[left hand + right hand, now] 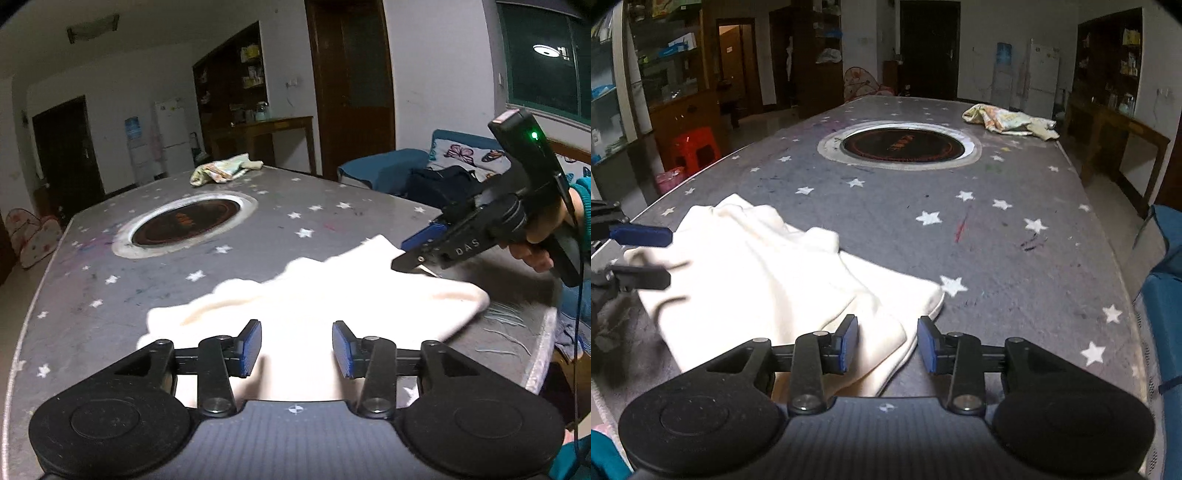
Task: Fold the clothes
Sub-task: 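Lift the hem with both grippers and fold it toward the collar, then release the shirt and press the folded bundle flat with the right gripper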
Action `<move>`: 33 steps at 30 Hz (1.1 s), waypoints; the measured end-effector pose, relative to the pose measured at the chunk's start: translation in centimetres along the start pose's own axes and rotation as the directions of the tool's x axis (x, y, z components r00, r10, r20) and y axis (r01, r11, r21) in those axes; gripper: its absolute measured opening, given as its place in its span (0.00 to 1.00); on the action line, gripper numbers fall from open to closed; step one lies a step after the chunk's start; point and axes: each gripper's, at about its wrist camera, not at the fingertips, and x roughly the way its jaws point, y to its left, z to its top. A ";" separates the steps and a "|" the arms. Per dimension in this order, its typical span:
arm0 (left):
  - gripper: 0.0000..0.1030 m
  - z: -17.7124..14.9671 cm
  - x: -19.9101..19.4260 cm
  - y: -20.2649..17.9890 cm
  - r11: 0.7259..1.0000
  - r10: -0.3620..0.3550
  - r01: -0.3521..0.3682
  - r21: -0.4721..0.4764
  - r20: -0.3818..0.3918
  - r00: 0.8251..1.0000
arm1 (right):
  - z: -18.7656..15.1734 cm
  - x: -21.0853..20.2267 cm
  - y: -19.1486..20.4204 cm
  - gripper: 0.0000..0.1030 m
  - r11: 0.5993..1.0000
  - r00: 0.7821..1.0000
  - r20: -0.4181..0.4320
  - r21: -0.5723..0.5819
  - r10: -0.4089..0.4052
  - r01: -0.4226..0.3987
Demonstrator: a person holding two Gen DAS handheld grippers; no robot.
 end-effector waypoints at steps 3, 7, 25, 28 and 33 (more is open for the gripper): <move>0.46 -0.1 0.5 -0.3 1.000 -0.011 0.011 -0.002 -0.014 1.000 | -0.1 0.0 0.3 0.25 1.000 1.000 0.003 -0.012 -0.004 0.004; 0.50 -0.3 0.6 -0.7 1.000 -0.022 0.022 0.008 -0.015 1.000 | 0.0 0.1 0.7 0.18 0.999 1.000 0.002 -0.032 -0.029 0.029; 0.55 -0.4 1.0 -0.9 0.999 -0.042 0.042 0.019 -0.024 0.999 | 1.4 -2.0 3.1 0.04 0.963 0.979 0.131 -0.202 -0.155 0.179; 0.55 -0.8 1.6 -0.9 0.998 -0.058 0.059 0.020 -0.049 0.997 | 1.0 -0.5 2.4 0.04 0.962 0.977 0.098 -0.183 -0.188 0.203; 0.55 -0.6 1.5 -0.8 0.998 -0.066 0.067 0.010 -0.053 0.996 | 0.3 1.2 1.7 0.07 0.962 0.978 0.052 -0.178 -0.201 0.207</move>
